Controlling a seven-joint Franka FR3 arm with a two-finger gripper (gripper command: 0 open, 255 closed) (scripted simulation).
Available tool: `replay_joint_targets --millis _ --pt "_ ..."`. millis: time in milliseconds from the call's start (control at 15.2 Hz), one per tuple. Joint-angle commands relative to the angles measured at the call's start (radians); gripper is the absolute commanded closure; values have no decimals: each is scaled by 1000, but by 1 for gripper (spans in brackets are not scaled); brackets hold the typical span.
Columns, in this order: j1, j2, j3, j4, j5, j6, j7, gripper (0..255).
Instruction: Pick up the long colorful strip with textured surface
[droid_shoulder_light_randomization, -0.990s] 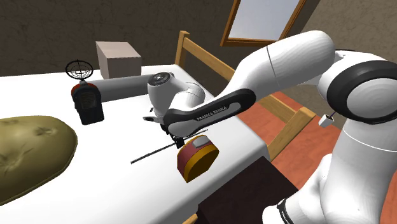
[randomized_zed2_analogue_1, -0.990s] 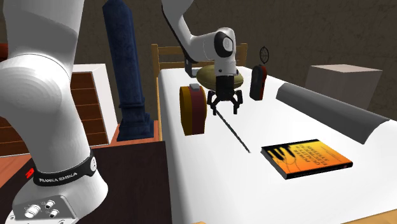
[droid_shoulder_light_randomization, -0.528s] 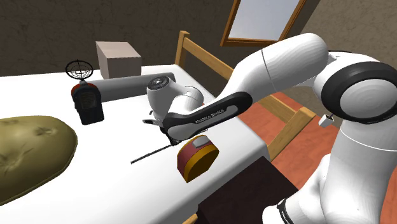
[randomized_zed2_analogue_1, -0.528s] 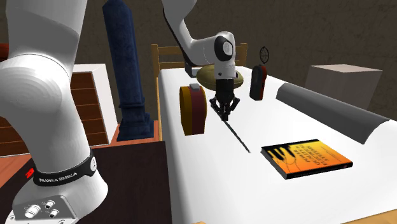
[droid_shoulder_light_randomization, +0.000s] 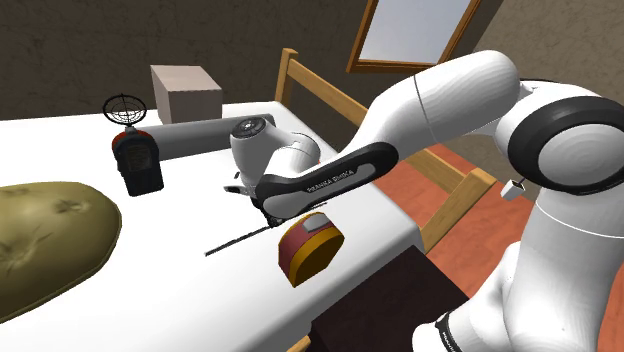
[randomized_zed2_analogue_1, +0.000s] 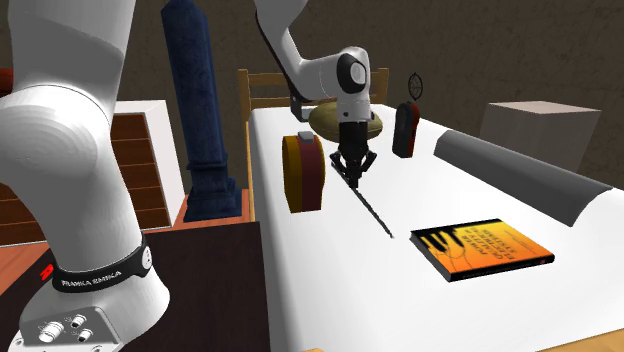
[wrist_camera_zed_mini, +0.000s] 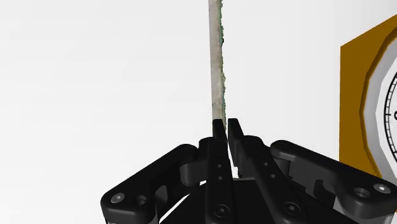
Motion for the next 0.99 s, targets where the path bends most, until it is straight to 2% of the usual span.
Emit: replay_joint_targets --millis 0,924 --pt "-2 -19 3 0 7 -18 -8 255" --pt "-8 -117 16 38 48 -145 -56 255"
